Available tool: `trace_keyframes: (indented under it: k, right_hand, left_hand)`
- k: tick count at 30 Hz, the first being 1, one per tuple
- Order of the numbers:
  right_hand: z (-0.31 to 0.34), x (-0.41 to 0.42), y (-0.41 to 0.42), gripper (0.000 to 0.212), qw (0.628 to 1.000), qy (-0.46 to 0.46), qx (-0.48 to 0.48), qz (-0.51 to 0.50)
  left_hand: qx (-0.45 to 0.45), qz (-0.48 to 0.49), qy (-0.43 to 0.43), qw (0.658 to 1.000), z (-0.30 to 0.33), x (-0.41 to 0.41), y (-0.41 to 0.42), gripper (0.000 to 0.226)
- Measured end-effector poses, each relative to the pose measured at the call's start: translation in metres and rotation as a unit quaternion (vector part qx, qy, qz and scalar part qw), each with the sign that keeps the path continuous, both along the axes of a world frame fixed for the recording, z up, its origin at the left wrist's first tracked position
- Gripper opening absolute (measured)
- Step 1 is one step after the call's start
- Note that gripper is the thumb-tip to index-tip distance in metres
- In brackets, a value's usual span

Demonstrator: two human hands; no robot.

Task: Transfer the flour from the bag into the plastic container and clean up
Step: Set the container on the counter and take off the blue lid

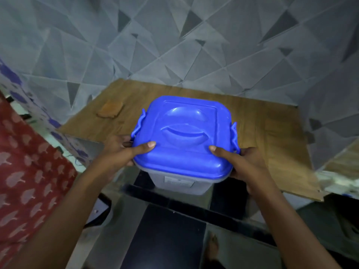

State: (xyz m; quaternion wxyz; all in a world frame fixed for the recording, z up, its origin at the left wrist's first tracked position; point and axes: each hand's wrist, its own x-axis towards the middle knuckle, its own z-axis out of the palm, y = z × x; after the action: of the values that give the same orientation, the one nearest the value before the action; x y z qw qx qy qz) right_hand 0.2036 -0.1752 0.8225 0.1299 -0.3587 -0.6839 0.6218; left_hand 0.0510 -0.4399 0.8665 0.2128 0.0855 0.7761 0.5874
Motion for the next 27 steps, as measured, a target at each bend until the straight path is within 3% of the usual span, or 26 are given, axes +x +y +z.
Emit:
trace_keyframes:
  k: [7,11,15,21,27]
  right_hand:
    - [0.02,-0.066,0.1,0.1,0.999,0.018,0.037,-0.019]
    - [0.026,-0.105,0.151,0.092,0.997,0.005,0.06,-0.039]
    - [0.031,-0.148,0.193,0.076,0.996,-0.01,0.078,-0.031]
    - [0.012,-0.214,0.227,0.063,0.996,-0.034,0.072,-0.031]
    - [0.0,-0.262,0.237,0.067,0.996,-0.048,0.061,-0.035]
  left_hand:
    - [0.029,-0.049,-0.006,0.998,0.013,-0.084,0.112,0.069]
    - [0.054,-0.061,-0.033,0.996,0.008,-0.129,0.169,0.047]
    - [0.079,-0.046,-0.055,0.994,-0.006,-0.175,0.215,0.044]
    - [0.084,-0.038,-0.082,0.992,-0.025,-0.231,0.247,0.044]
    - [0.075,-0.059,-0.093,0.991,-0.036,-0.279,0.256,0.048]
